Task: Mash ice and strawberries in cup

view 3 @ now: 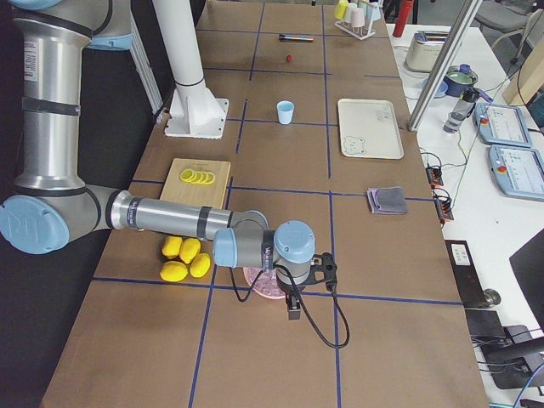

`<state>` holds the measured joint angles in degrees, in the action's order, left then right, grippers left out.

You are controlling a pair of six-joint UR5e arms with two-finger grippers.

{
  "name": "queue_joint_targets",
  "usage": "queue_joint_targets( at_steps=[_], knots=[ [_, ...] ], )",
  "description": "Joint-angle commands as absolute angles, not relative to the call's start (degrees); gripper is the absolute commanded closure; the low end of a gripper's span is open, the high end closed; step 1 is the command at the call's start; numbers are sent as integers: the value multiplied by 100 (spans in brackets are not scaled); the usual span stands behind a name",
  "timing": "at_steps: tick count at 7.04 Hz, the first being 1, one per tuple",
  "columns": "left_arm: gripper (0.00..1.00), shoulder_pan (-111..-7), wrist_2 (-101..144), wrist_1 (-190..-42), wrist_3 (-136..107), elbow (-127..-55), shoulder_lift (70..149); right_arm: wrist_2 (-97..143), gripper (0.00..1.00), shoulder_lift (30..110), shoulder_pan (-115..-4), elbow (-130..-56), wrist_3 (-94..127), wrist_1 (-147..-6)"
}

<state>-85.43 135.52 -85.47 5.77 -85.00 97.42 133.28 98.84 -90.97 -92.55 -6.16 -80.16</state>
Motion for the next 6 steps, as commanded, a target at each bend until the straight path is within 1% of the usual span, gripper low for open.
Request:
queue_joint_targets(
  at_steps=[1,4,6],
  knots=[
    [0,-8543,13561,-8552,580,-8525,9730,13551,0,10378,-8992,-9710,-136,-7629],
    [0,-8543,13562,-8561,589,-8561,9677,13535,1,10616,-8238,-10264,2267,-7585],
    [0,-8543,13562,-8561,598,-8561,9677,13509,2,10678,-7938,-10318,3255,-7359]
  ],
)
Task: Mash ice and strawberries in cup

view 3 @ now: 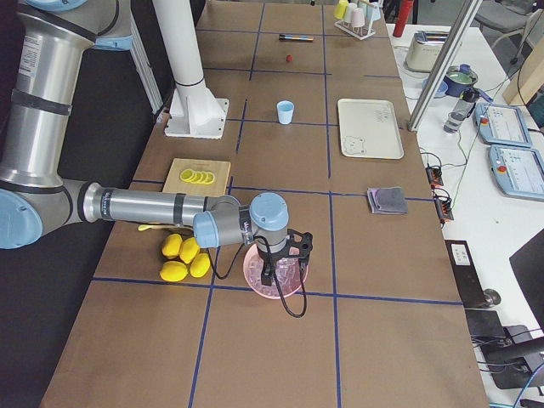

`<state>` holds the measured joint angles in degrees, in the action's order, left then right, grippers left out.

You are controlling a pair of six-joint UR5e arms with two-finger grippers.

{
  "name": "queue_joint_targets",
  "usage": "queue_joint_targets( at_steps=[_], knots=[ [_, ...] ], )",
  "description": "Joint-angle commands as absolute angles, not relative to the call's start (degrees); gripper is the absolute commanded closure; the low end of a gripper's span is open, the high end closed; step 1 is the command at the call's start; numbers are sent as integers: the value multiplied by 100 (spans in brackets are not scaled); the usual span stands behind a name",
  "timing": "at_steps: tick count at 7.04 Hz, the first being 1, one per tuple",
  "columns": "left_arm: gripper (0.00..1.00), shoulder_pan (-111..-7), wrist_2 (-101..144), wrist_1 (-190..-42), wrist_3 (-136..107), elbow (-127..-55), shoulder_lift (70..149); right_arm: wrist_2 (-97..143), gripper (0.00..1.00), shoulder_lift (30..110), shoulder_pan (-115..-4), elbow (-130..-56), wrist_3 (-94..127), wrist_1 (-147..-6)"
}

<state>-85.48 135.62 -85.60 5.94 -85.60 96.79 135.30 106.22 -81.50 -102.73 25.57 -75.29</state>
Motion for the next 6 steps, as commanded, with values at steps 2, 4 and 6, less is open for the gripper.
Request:
queue_joint_targets(
  at_steps=[2,4,6],
  knots=[
    [0,-8543,13562,-8561,606,-8552,9677,13378,3,10879,-7491,-10275,4251,-6428],
    [0,-8552,13562,-8561,615,-8543,9677,13210,7,10881,-7287,-10143,4263,-6416],
    [0,-8543,13562,-8569,624,-8543,9677,13201,7,10872,-7172,-10090,4289,-6416]
  ],
)
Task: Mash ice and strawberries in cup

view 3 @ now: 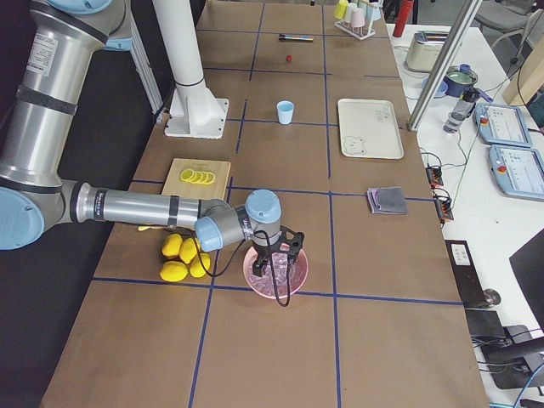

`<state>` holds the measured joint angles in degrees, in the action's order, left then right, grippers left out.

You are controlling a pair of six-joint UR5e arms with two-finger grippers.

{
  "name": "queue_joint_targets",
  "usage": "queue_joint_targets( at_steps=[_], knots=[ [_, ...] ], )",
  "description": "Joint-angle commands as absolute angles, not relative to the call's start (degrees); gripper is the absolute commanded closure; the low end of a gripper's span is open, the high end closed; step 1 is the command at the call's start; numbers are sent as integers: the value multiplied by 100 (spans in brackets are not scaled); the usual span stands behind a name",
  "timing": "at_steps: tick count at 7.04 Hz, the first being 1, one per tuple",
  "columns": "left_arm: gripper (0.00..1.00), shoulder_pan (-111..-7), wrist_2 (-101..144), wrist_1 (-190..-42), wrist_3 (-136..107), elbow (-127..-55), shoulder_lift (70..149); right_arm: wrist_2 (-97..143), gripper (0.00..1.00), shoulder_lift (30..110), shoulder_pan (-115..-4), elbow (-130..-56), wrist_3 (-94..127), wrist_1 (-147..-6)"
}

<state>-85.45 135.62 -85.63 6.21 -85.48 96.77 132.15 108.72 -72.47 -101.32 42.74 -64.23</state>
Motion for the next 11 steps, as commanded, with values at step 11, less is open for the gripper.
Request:
queue_joint_targets(
  at_steps=[11],
  knots=[
    [0,-8543,13562,-8569,642,-8534,9677,13052,21,10714,-6961,-9870,4333,-6398]
  ],
)
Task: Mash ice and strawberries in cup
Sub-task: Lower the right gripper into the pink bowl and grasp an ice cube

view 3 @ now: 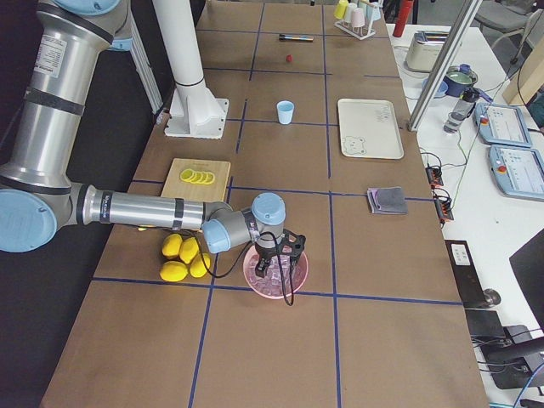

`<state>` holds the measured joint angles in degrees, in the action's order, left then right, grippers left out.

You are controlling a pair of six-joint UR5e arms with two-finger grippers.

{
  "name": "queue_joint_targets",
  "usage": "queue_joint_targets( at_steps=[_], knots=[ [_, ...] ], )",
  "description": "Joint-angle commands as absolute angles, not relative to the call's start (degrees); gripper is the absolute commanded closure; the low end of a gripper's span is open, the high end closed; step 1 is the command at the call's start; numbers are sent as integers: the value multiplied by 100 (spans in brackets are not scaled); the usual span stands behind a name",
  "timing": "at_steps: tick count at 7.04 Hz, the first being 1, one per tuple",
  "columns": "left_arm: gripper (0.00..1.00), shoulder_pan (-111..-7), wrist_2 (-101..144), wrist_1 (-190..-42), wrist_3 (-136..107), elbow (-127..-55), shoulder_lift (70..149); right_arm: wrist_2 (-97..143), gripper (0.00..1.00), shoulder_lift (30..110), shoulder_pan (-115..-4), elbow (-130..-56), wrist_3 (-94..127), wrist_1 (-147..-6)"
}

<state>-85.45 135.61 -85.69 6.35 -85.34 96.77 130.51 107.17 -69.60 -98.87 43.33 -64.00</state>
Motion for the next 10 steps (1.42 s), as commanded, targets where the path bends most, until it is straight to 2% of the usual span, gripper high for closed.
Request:
queue_joint_targets(
  at_steps=[1,4,7,9,10],
  knots=[
    [0,-8543,13562,-8569,642,-8534,9668,13060,21,10714,-6961,-9870,4333,-6398],
    [0,-8543,13562,-8569,642,-8517,9668,13060,26,10670,-6952,-9870,4472,-6399],
    [0,-8543,13562,-8569,642,-8517,9668,13043,42,10635,-6943,-9844,4579,-6398],
    [0,-8543,13562,-8569,642,-8525,9668,13043,71,10635,-6943,-9852,4579,-6398],
    [0,-8543,13562,-8569,642,-8525,9668,13052,95,10635,-6943,-9861,4579,-6364]
  ],
)
